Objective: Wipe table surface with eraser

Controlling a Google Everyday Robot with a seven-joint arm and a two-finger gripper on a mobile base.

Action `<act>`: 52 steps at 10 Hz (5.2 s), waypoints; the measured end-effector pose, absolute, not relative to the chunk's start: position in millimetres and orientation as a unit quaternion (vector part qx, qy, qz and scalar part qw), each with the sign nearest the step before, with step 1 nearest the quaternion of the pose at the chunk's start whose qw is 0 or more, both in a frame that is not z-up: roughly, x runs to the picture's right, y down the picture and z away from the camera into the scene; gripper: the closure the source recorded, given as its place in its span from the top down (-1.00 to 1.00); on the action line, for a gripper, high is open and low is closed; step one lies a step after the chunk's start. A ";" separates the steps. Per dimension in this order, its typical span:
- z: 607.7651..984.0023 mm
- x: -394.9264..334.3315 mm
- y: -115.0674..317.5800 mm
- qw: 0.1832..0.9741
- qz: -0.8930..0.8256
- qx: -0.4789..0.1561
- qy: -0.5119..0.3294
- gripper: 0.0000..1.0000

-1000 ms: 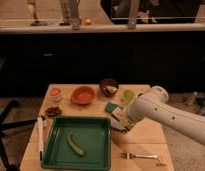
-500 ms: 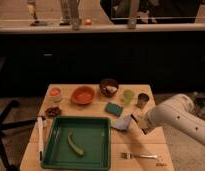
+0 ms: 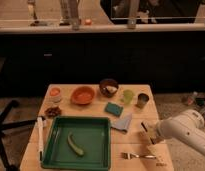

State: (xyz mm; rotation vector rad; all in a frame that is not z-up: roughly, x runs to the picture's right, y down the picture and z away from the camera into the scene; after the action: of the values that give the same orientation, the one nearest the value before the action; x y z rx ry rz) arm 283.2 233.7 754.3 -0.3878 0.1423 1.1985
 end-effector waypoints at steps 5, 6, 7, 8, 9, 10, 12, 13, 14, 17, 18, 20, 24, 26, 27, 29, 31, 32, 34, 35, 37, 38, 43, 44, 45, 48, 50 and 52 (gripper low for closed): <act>784.4 267.6 254.6 0.805 0.550 -0.206 0.080 -1.00; 787.9 266.7 255.7 0.804 0.550 -0.209 0.084 -1.00; 790.1 266.8 255.3 0.804 0.549 -0.211 0.087 -1.00; 792.6 269.9 256.2 0.803 0.550 -0.212 0.093 -1.00; 794.7 272.9 257.1 0.801 0.551 -0.214 0.098 -1.00; 796.3 276.0 256.7 0.800 0.551 -0.212 0.103 -1.00; 796.7 291.0 257.0 0.794 0.561 -0.205 0.116 -1.00; 796.1 296.4 256.9 0.791 0.566 -0.202 0.119 -1.00; 795.4 299.2 257.2 0.789 0.568 -0.200 0.120 -1.00; 796.6 283.5 259.9 0.800 0.547 -0.216 0.119 -1.00; 797.4 271.8 262.0 0.806 0.535 -0.225 0.117 -1.00; 794.4 261.0 264.1 0.814 0.520 -0.235 0.111 -1.00; 764.5 277.5 254.3 0.810 0.529 -0.228 0.108 -1.00; 754.7 295.6 239.6 0.805 0.542 -0.214 0.108 -1.00; 757.4 296.5 234.2 0.806 0.542 -0.211 0.109 -1.00; 777.1 287.6 227.6 0.808 0.538 -0.214 0.114 -1.00; 791.5 278.1 224.7 0.809 0.532 -0.220 0.116 -1.00; 793.7 274.1 225.3 0.810 0.529 -0.225 0.116 -1.00; 793.4 261.3 229.9 0.812 0.520 -0.241 0.111 -1.00; 788.0 257.7 242.2 0.812 0.510 -0.257 0.118 -1.00; 778.5 253.3 259.8 0.813 0.497 -0.278 0.127 -1.00; 775.4 251.4 267.1 0.813 0.489 -0.288 0.133 -1.00; 773.1 286.2 273.5 0.806 0.486 -0.283 0.184 -1.00; 774.2 294.5 270.7 0.804 0.488 -0.278 0.194 -1.00; 777.3 299.9 265.2 0.804 0.489 -0.272 0.202 -1.00; 787.8 297.3 256.6 0.808 0.481 -0.270 0.207 -1.00; 792.8 275.8 255.5 0.815 0.467 -0.281 0.198 -1.00; 792.9 241.6 262.2 0.824 0.443 -0.306 0.179 -1.00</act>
State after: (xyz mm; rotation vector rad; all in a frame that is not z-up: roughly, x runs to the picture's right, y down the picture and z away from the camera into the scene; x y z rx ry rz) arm 241.6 262.2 792.9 -0.6505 0.3799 0.9422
